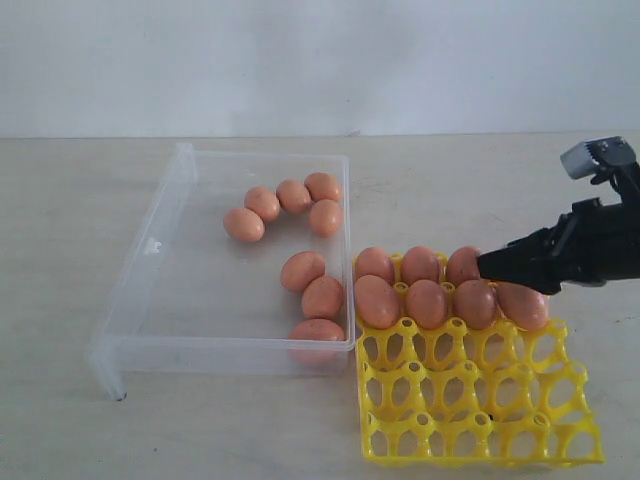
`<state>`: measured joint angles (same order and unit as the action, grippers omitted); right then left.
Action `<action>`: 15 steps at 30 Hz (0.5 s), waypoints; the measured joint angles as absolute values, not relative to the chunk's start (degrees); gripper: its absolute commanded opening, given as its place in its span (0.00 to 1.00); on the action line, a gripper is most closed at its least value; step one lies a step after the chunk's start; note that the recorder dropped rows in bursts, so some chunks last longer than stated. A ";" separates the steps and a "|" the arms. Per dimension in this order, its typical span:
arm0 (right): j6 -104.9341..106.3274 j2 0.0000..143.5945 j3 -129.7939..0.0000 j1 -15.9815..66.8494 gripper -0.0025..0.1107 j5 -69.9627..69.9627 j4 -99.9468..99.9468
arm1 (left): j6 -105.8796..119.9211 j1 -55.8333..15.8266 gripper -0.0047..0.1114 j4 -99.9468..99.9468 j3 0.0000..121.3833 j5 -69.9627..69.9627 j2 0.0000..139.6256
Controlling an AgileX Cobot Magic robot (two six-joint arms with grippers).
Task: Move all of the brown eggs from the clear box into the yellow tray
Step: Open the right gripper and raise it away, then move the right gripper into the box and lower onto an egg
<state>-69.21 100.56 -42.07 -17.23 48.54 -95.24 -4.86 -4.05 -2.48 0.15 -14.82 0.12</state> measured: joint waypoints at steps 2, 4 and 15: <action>-69.21 100.56 -43.43 -17.23 0.53 50.65 -94.88 | -4.86 -4.05 0.08 -2.48 0.15 -14.82 0.12; -69.21 100.56 -44.56 -17.23 0.53 53.27 -94.48 | -4.86 -4.05 0.08 -2.48 0.15 -14.82 0.12; -80.42 100.56 -46.48 -16.97 0.02 68.95 -92.40 | -4.86 -4.05 0.08 -2.48 0.15 -14.82 0.12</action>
<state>-80.42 100.56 -46.48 -16.97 68.95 -92.40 -4.86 -4.05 -2.48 0.15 -14.82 0.12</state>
